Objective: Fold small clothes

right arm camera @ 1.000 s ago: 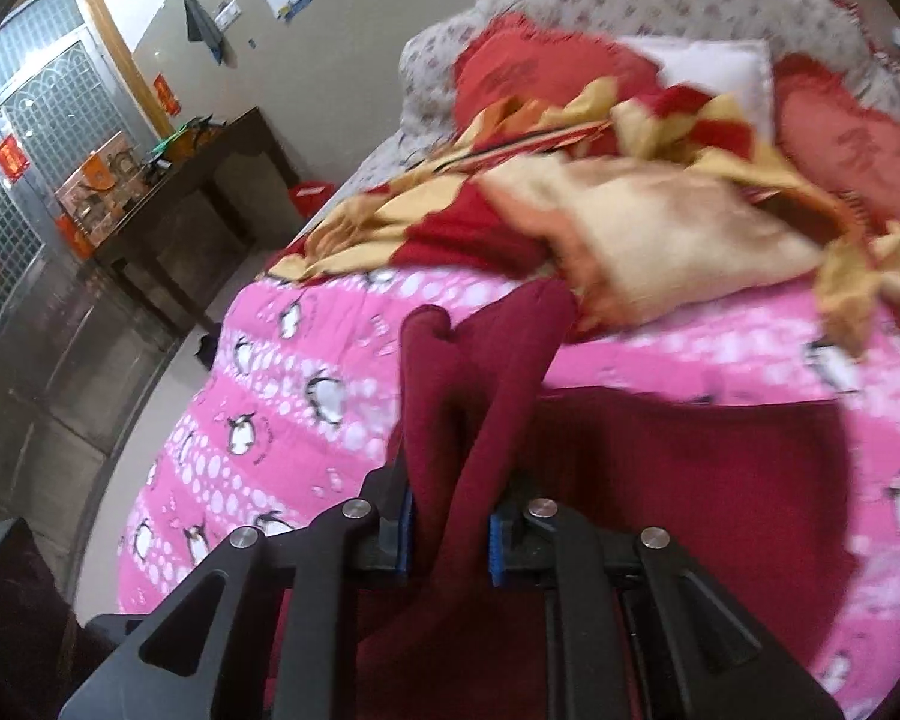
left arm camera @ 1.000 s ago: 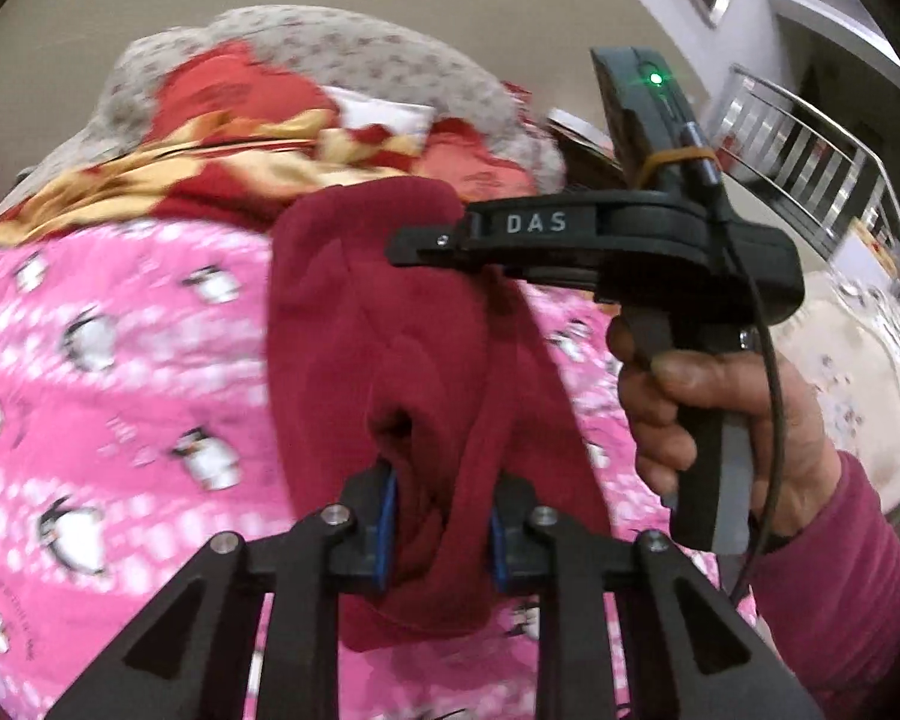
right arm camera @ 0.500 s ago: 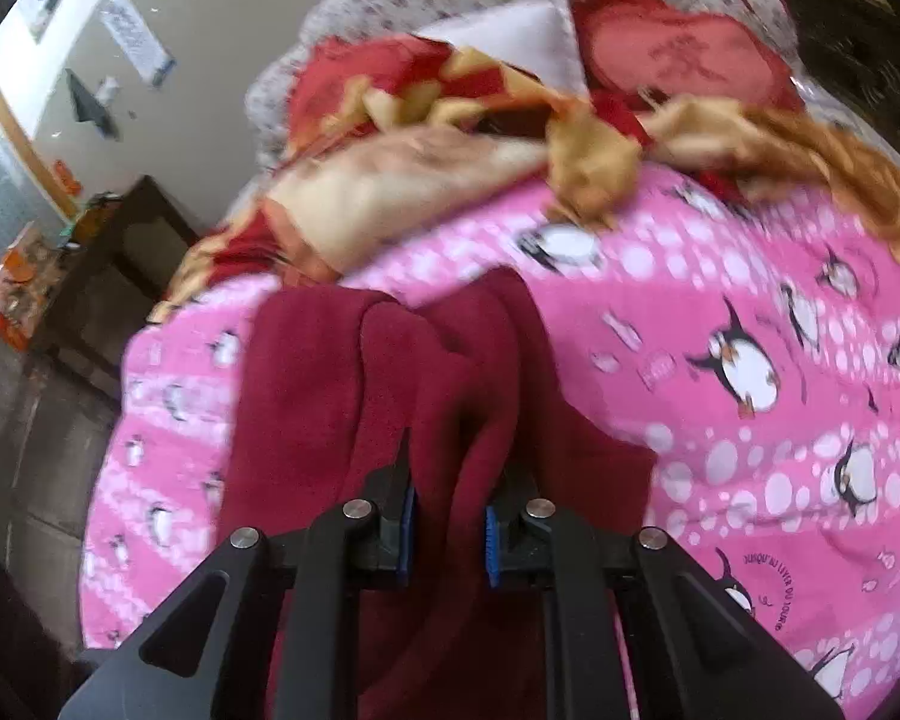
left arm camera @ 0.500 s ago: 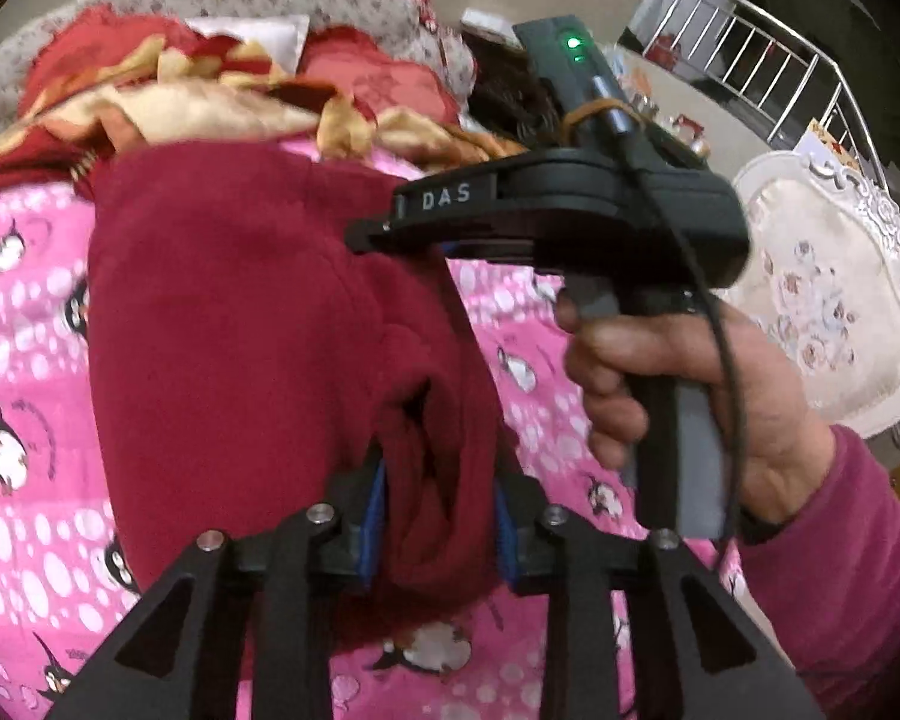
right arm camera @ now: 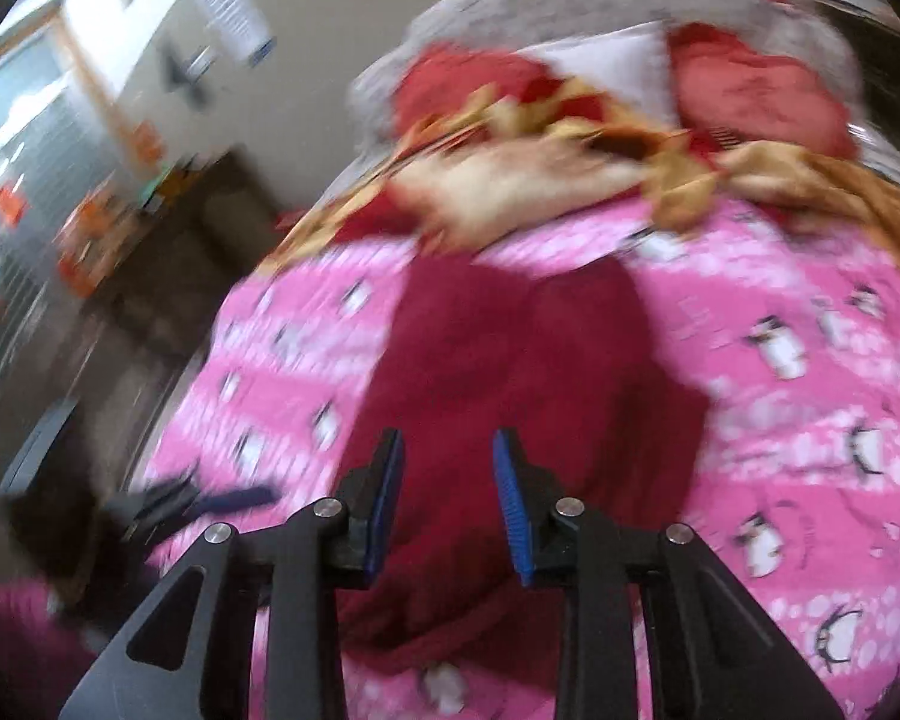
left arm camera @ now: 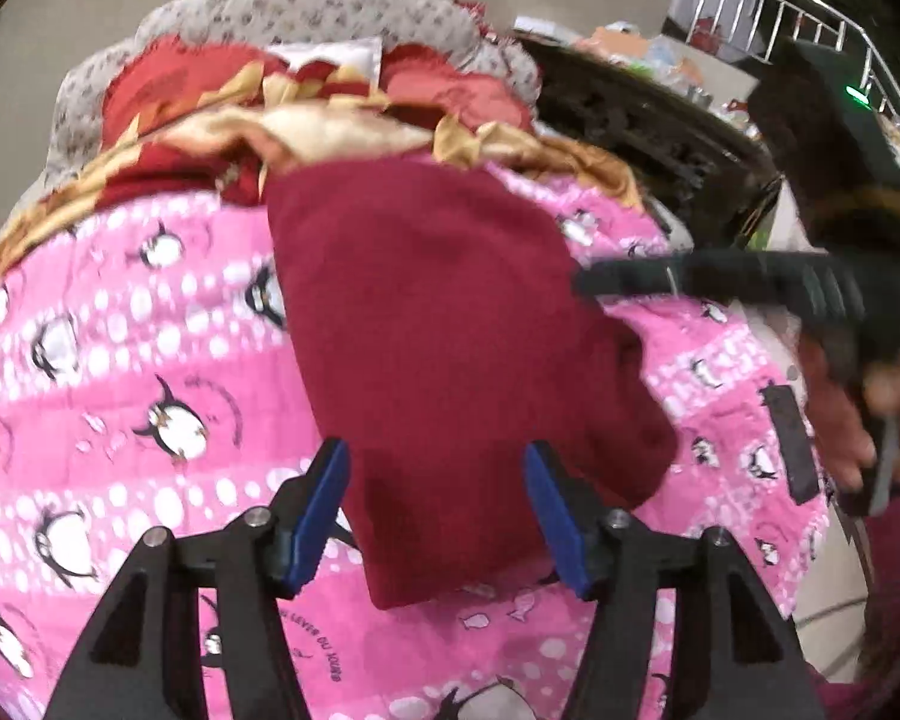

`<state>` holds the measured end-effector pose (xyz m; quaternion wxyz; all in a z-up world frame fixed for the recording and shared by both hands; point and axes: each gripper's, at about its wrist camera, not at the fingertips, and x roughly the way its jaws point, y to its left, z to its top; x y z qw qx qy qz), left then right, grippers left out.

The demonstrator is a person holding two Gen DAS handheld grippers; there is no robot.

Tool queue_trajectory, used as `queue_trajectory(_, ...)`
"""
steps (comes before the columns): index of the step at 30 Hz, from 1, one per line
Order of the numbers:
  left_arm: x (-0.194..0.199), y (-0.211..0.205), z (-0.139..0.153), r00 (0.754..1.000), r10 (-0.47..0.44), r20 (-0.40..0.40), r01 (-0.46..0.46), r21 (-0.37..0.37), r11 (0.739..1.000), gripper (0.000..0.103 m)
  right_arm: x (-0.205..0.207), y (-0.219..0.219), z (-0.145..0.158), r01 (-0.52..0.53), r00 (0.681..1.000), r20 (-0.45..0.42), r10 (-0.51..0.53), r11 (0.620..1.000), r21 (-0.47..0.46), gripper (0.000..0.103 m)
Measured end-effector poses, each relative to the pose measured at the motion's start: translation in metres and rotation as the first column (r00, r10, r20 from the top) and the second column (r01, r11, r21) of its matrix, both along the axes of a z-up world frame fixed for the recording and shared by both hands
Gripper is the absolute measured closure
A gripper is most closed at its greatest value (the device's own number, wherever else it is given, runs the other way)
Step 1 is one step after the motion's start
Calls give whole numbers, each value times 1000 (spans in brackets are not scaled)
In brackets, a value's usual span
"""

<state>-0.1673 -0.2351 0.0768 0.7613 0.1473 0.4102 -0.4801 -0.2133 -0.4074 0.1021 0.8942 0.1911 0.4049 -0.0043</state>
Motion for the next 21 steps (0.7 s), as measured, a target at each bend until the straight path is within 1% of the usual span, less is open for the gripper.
queue_trajectory(1, -1, -1, -9, 1000, 4, 1, -4, 22, 1000, 39, 0, 7, -10, -23, 999, -38, 21, 998, -50, 71)
queue_trajectory(2, -1, -5, -18, 1000, 5, -8, -5, 43, 999, 39, -1, 12, -24, -25, 996, -91, 13, 991, -130, 71)
queue_trajectory(3, -2, -6, -24, 1000, 5, -21, -4, 50, 999, 39, -2, 10, -42, -3, 986, -163, -30, 980, -197, 75)
queue_trajectory(4, -4, -7, -26, 1000, 6, -19, -5, 48, 999, 39, -5, 4, -55, 14, 979, -197, -53, 981, -194, 76)
queue_trajectory(5, -8, -7, -26, 1000, 8, 0, -8, 50, 999, 38, -11, -5, -63, 44, 978, -194, -71, 990, -136, 76)
queue_trajectory(7, -12, -7, -24, 999, -8, 32, 6, 60, 998, 37, -23, -22, -59, 101, 983, -153, -100, 995, -1, 74)
queue_trajectory(8, -11, -6, -23, 999, -9, 33, 7, 61, 998, 37, -29, -28, -51, 120, 986, -118, -115, 992, 38, 74)
queue_trajectory(9, -9, -4, -23, 1000, -7, 21, 6, 56, 998, 37, -32, -33, -42, 142, 987, -84, -138, 989, 37, 74)
queue_trajectory(11, -6, -3, -24, 1000, 1, 0, -1, 46, 999, 37, -35, -44, -24, 209, 978, -13, -209, 978, 1, 72)
queue_trajectory(13, -3, -1, -25, 1000, 12, -14, -11, 41, 999, 36, -27, -57, -19, 244, 970, 9, -245, 969, 21, 72)
queue_trajectory(15, -4, -3, -25, 1000, 16, -15, -16, 42, 999, 36, -13, -64, -23, 263, 965, -3, -263, 964, 37, 72)
queue_trajectory(17, -5, -4, -24, 1000, 16, -10, -15, 48, 999, 36, -1, -65, -30, 281, 959, -32, -280, 959, 25, 72)
queue_trajectory(20, -4, -6, -23, 1000, 21, -15, -21, 47, 999, 36, 21, -69, -40, 287, 957, -48, -285, 957, 35, 72)
queue_trajectory(21, -3, -5, -21, 999, 23, -23, -22, 43, 999, 36, 26, -69, -41, 288, 957, -52, -286, 958, 21, 72)
